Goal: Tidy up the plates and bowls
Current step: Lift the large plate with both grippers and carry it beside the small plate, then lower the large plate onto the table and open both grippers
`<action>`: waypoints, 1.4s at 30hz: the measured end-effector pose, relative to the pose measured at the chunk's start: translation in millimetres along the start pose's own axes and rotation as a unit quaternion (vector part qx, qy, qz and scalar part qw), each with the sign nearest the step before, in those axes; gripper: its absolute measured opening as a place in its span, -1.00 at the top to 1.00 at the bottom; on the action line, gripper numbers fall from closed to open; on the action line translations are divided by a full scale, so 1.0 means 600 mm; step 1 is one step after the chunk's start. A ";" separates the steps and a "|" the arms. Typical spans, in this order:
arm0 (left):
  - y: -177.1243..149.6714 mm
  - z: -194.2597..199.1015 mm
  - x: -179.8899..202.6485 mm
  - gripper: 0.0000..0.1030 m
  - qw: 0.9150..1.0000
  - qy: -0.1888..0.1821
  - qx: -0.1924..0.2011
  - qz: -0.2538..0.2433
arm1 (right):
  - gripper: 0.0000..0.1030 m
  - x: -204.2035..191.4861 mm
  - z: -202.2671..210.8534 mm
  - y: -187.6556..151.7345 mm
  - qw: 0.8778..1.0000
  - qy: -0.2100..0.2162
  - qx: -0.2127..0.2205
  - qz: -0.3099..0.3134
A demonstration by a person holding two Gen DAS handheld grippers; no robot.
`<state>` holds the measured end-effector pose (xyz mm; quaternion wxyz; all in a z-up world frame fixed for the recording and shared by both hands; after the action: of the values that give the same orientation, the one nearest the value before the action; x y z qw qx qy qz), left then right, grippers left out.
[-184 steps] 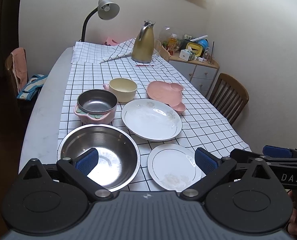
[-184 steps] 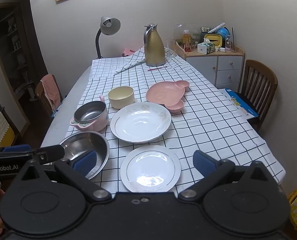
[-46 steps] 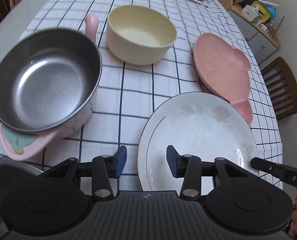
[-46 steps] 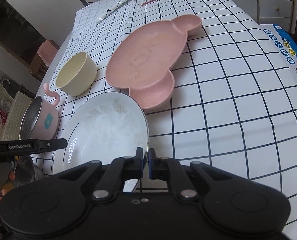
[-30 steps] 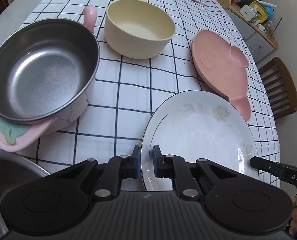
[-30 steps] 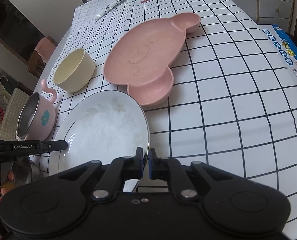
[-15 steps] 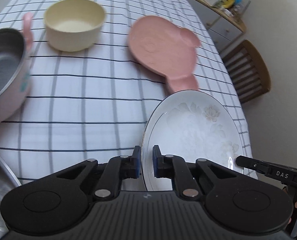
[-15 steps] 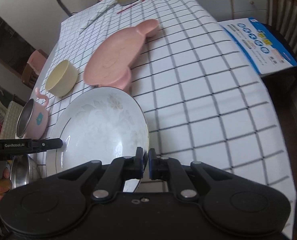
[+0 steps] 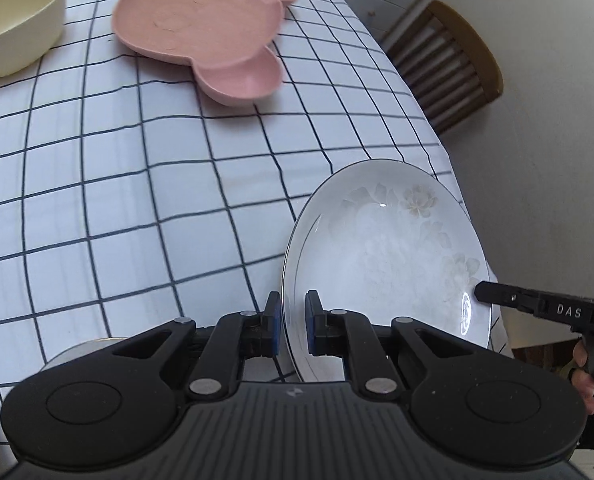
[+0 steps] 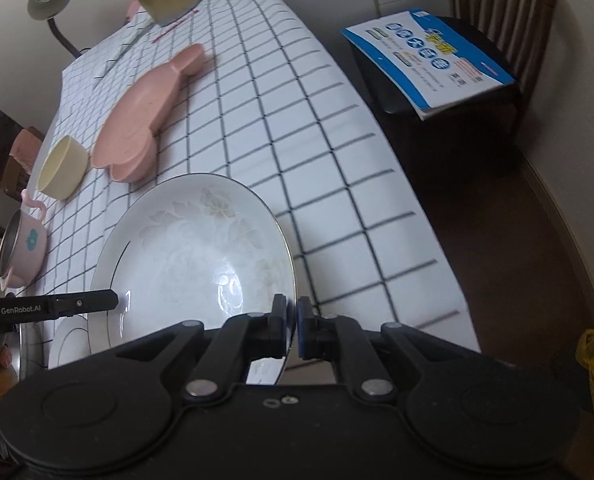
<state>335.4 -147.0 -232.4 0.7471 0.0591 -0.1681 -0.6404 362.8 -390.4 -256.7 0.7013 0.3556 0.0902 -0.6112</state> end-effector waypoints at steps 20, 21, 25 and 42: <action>-0.015 -0.003 0.005 0.79 0.999 0.006 0.008 -0.042 | 0.77 0.003 0.015 -0.012 0.999 -0.048 0.018 0.013; -0.016 0.000 0.004 0.79 0.999 0.007 0.012 -0.046 | 0.74 0.000 0.020 -0.012 0.998 -0.053 0.021 0.018; -0.022 0.015 0.002 0.79 0.998 0.010 0.027 -0.063 | 0.67 -0.014 0.039 -0.015 0.997 -0.065 0.033 0.033; -0.049 0.108 -0.064 0.46 0.993 0.024 0.092 -0.074 | 0.01 -0.136 0.075 -0.067 0.991 -0.068 0.081 0.078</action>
<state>282.1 -106.2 -187.2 0.6927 0.1553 -0.2035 -0.6743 292.6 -353.1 -193.7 0.7201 0.3746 -0.0349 -0.5830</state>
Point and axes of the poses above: each gripper's, at about its wrist camera, not at the fingertips, and z roughly against the way its jaws point, x to its right, y to its top, the point moved 8 cm from there along -z, roughly the way its jaws point, and after that the axes turned 14 degrees about y, right-handed, at the moved point
